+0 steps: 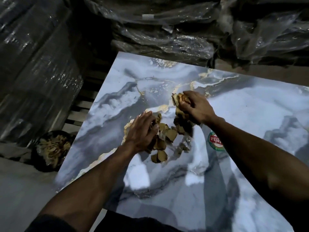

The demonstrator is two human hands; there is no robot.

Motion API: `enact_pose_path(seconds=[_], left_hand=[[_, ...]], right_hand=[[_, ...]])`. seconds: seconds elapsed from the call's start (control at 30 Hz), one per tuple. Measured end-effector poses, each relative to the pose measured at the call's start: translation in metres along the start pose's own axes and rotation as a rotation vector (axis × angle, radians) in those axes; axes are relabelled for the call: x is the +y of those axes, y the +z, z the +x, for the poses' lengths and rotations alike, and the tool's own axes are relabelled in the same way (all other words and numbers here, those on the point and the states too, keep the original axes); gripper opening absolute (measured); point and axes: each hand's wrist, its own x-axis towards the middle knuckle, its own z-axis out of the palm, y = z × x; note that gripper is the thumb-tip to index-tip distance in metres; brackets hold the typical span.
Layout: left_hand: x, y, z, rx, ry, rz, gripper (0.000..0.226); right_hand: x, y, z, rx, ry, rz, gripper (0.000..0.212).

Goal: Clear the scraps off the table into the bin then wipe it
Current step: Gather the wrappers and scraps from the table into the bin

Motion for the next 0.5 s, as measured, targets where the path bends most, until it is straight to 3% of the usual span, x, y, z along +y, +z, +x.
enact_pose_path(seconds=[0.33,0.5], left_hand=[[0.005,-0.008,-0.013,0.017,0.084,-0.017,0.07],[0.006,-0.014,-0.024,-0.012,0.12,-0.063,0.067]], right_hand=[[-0.027,0.044,-0.071,0.053,0.007,-0.003,0.077],[-0.041,0.065,-0.107,0.107,0.045,0.013,0.067]])
